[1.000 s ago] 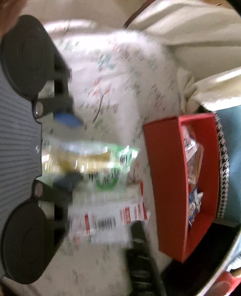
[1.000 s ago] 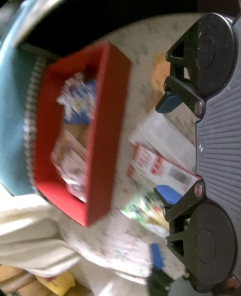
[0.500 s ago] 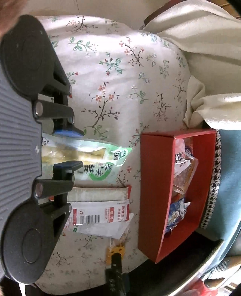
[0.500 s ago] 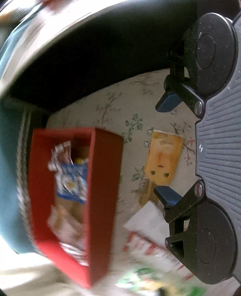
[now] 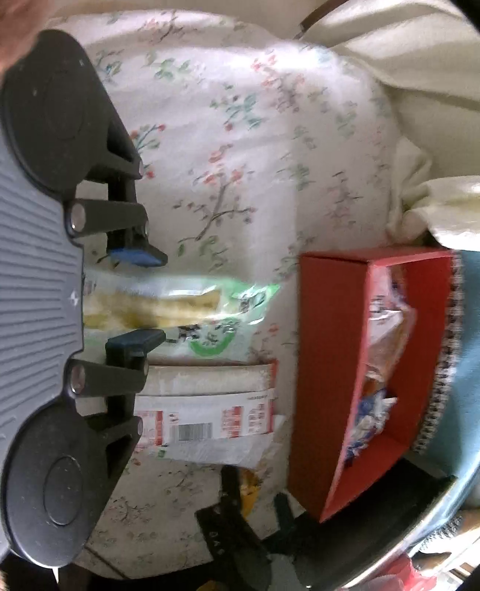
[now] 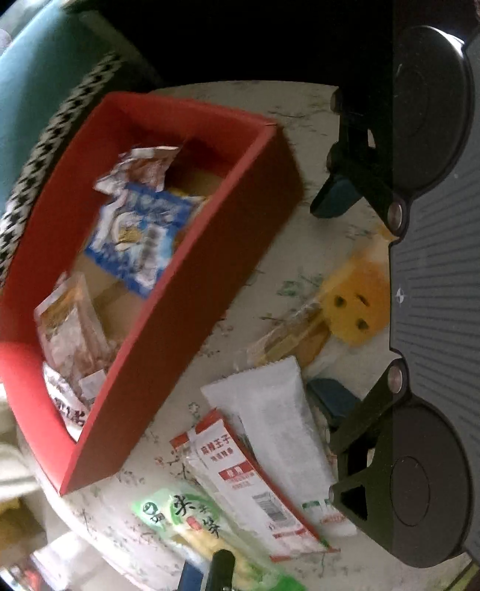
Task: Organize snacks
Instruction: 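Grasp the green bamboo-shoot packet with the left gripper while the right grasps the orange cartoon-face snack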
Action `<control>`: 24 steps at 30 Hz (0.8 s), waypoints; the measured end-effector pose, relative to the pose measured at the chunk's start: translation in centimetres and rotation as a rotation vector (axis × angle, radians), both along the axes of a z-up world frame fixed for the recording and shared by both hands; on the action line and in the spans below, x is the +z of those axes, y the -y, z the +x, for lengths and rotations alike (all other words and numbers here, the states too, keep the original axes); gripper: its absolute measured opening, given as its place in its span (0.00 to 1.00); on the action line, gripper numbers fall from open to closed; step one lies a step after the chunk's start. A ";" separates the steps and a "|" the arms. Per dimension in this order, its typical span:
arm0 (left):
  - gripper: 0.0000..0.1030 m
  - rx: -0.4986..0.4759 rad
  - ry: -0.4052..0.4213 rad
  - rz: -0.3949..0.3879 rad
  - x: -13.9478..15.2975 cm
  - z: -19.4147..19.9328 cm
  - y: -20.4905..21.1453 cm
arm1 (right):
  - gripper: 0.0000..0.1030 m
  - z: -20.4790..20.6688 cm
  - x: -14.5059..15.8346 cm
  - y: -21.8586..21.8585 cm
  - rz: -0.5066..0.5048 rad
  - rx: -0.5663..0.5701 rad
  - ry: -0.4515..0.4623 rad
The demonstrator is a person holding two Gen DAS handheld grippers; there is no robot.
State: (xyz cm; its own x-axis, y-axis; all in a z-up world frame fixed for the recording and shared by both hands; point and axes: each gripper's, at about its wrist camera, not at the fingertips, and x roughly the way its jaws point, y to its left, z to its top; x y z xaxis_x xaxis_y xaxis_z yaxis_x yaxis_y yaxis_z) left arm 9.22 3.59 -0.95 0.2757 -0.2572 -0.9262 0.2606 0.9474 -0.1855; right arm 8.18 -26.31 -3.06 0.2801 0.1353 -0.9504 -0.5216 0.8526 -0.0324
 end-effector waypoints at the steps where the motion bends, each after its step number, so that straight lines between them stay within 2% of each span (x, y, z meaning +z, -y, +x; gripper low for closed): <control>1: 0.31 -0.013 0.013 0.018 0.0 -0.1 0.3 | 0.93 -0.1 -0.1 0.1 0.006 -0.009 -0.001; 5: 0.34 -0.042 0.024 0.047 -0.1 -0.4 0.9 | 0.90 -1.7 0.1 0.1 -0.007 -0.083 0.015; 8: 0.34 -0.045 0.027 0.054 -0.1 -0.5 1.0 | 0.80 -3.7 0.5 0.0 -0.019 -0.127 0.014; 12: 0.35 -0.046 0.035 0.061 -0.1 -0.6 1.1 | 0.51 -5.5 1.1 -0.2 0.006 -0.161 -0.023; 13: 0.36 -0.044 0.034 0.062 -0.1 -0.7 1.0 | 0.49 -5.9 1.1 -0.3 0.007 -0.164 -0.027; 16: 0.38 -0.035 0.029 0.058 0.0 -0.7 0.7 | 0.49 -6.7 1.3 -0.6 -0.016 -0.177 -0.022; 20: 0.41 -0.028 0.018 0.030 0.0 -0.5 0.3 | 0.55 -5.5 1.4 -0.4 0.005 -0.243 0.006; 22: 0.47 -0.048 0.019 0.029 -0.2 -0.6 0.5 | 0.70 -5.0 0.9 -0.8 -0.019 -0.257 0.013; 24: 0.72 -0.091 0.028 0.042 -0.3 -1.1 1.1 | 0.67 -5.0 0.8 -1.0 -0.007 -0.260 0.012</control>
State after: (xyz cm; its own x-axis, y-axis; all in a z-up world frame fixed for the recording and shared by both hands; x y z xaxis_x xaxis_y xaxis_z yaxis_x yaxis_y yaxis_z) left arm 8.16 2.45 -1.29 0.2792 -0.2430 -0.9290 0.3503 0.9265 -0.1371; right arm 3.19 -25.28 -2.26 0.3162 0.0503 -0.9474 -0.2843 0.9577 -0.0440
